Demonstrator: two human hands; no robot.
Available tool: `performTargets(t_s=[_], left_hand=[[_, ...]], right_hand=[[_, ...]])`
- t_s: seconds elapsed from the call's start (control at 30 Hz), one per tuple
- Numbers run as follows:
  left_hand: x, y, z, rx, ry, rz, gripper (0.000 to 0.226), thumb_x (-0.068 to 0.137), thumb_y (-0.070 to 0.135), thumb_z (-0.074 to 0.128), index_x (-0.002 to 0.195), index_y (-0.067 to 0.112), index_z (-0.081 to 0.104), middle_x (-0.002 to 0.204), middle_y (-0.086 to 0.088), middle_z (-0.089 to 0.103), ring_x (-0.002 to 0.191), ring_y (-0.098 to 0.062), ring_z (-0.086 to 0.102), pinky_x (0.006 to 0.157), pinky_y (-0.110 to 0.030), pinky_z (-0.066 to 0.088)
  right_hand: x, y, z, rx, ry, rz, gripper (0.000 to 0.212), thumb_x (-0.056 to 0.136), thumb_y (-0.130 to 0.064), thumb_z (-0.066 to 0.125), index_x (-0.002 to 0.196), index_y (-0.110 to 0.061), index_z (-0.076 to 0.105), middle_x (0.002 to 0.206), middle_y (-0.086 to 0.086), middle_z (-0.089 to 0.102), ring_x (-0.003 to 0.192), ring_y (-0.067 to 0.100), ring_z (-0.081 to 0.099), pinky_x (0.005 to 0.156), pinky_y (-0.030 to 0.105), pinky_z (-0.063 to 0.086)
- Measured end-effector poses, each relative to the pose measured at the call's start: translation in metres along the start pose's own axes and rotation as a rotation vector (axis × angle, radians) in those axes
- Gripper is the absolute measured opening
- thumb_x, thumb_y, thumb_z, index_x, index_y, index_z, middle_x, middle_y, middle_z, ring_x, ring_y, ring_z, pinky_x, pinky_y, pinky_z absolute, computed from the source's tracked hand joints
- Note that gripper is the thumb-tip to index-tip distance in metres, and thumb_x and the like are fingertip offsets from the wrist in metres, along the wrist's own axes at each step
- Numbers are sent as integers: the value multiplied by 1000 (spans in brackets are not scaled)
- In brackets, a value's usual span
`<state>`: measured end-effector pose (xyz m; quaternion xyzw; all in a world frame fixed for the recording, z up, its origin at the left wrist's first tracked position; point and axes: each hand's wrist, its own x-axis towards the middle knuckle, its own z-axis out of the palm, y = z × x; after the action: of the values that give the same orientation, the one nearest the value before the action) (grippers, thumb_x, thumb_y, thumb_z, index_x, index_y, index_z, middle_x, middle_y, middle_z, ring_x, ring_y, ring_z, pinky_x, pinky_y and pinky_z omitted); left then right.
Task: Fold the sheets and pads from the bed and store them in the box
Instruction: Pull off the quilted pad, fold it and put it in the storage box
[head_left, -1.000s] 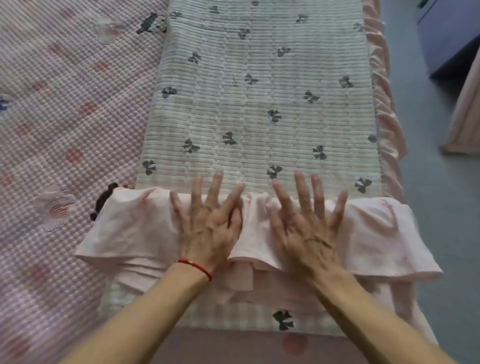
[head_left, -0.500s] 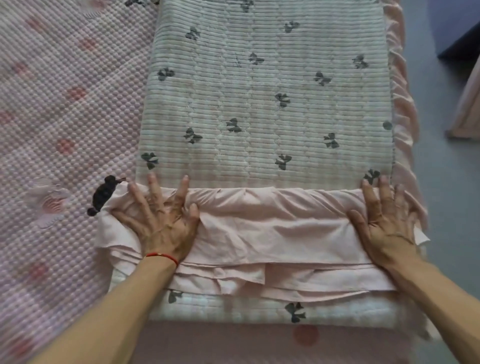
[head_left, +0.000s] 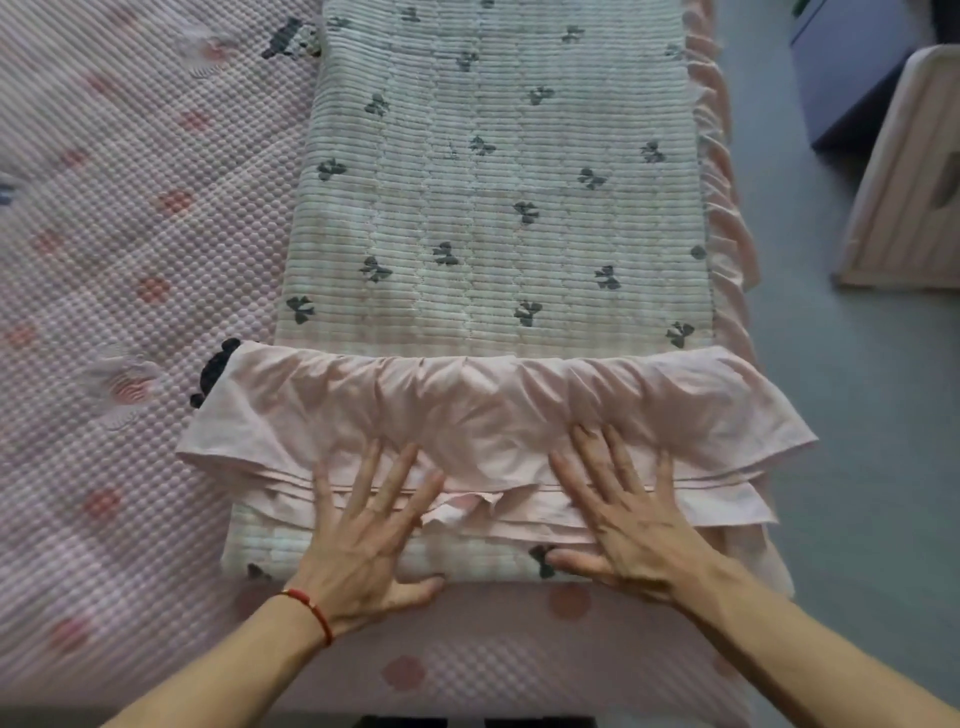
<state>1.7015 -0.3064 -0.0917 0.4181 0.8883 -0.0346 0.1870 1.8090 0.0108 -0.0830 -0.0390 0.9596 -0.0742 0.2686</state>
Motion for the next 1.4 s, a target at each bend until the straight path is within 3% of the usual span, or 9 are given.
performTargets(t_s=[0.1,0.17,0.3,0.47,0.57,0.67,0.87,1.13,1.4], left_hand=[[-12,-15,8,71,-92,-5,127,56,31,85,161,36,14,171,-6,4,154,-43,5,102,-85,10],[-17,-19,7,88,-30,-35,127,54,-5,72,160,37,18,170,-6,11,153,-45,11,102,-85,15],[-36,-30,8,148,17,-155,108,74,-19,47,159,42,21,168,-2,21,151,-47,21,103,-84,15],[-56,-58,6,46,-88,-271,122,67,-27,56,158,46,19,167,2,23,151,-40,25,84,-71,48],[-57,-69,-13,-31,-12,-241,98,62,-16,54,147,33,50,150,-2,54,137,-37,50,70,-51,61],[-61,-78,-46,-214,188,-358,50,73,18,46,113,32,72,116,3,74,106,-29,71,71,-41,59],[-40,-111,-131,-568,479,-510,21,78,35,68,90,20,74,81,1,69,73,-25,67,68,-29,48],[89,-174,-206,-667,625,-595,39,93,6,58,130,18,51,118,-12,61,104,-34,59,86,-47,50],[249,-220,-173,-622,582,-844,55,104,30,44,157,25,31,156,-17,41,139,-39,41,117,-46,32]], right_hand=[[-20,15,20,-84,-14,5,126,70,-93,44,165,-22,0,171,10,-13,157,39,-11,108,85,6],[-29,25,24,-126,-27,-32,133,60,-78,61,165,-23,1,172,11,-12,157,39,-8,109,84,6],[-45,38,31,-111,48,21,120,72,-29,78,164,-35,1,173,3,-4,159,32,0,113,79,9],[-70,49,35,-98,75,219,97,86,4,47,163,-40,8,173,-2,-3,159,32,5,107,80,16],[-77,55,18,7,68,182,99,80,10,36,160,-43,15,172,-6,11,158,28,15,111,64,37],[-81,64,-11,197,229,178,79,70,1,80,137,-34,57,137,2,64,124,35,62,87,50,59],[-81,87,-102,389,645,442,46,68,3,87,100,-24,67,90,9,71,76,38,70,62,45,55],[26,130,-207,670,935,562,30,89,-18,75,117,-18,64,100,7,69,95,36,67,76,35,44],[173,192,-197,513,829,754,43,102,-19,55,143,-12,45,141,29,51,121,51,53,101,62,45]])
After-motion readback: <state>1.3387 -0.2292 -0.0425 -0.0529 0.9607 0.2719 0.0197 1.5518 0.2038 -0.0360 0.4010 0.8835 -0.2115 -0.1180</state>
